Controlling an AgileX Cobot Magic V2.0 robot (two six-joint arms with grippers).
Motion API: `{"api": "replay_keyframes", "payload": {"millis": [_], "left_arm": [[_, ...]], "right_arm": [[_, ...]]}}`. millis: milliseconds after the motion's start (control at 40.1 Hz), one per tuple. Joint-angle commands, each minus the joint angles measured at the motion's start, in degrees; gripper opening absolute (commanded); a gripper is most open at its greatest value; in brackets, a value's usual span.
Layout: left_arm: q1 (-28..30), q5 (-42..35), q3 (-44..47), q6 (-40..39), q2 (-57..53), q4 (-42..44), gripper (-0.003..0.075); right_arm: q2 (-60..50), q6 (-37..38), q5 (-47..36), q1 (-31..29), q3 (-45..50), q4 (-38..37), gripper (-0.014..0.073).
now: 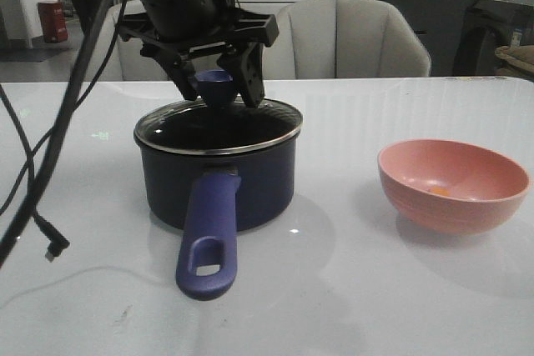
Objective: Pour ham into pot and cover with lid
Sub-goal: 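Lower the left gripper onto the purple lid knob and close it, then lift the glass lid off the saucepan with the left gripper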
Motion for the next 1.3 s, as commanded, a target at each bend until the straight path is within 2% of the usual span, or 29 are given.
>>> {"api": "replay_keyframes", "payload": {"millis": [0, 374, 873, 1023, 1147, 1272], "left_arm": [[0.1, -2.2, -2.8, -0.3, -2.9, -0.7, 0.0174], [0.1, -1.0, -6.0, -0.3, -3.2, -0.7, 0.0174], [0.3, -1.6, -5.8, -0.4, -7.4, 1.6, 0.0174], [1.8, -3.3, -2.0, -1.8, -10.6, 2.3, 0.0174], [4.6, -8.1, 5.2, -2.2, -15.1, 2.1, 0.0174], [7.6, -9.3, 10.6, -2.2, -19.7, 2.1, 0.0174]], "right_arm": [[-1.1, -0.1, -4.8, -0.4, 0.6, -0.4, 0.0155], [-1.1, -0.1, -4.8, -0.4, 0.6, -0.4, 0.0155], [-1.1, -0.1, -4.8, -0.4, 0.6, -0.4, 0.0155], [-1.1, -0.1, -4.8, -0.4, 0.6, -0.4, 0.0155], [-1.1, -0.1, -4.8, -0.4, 0.6, -0.4, 0.0155], [-1.1, -0.1, -4.8, -0.4, 0.6, -0.4, 0.0155]]}}
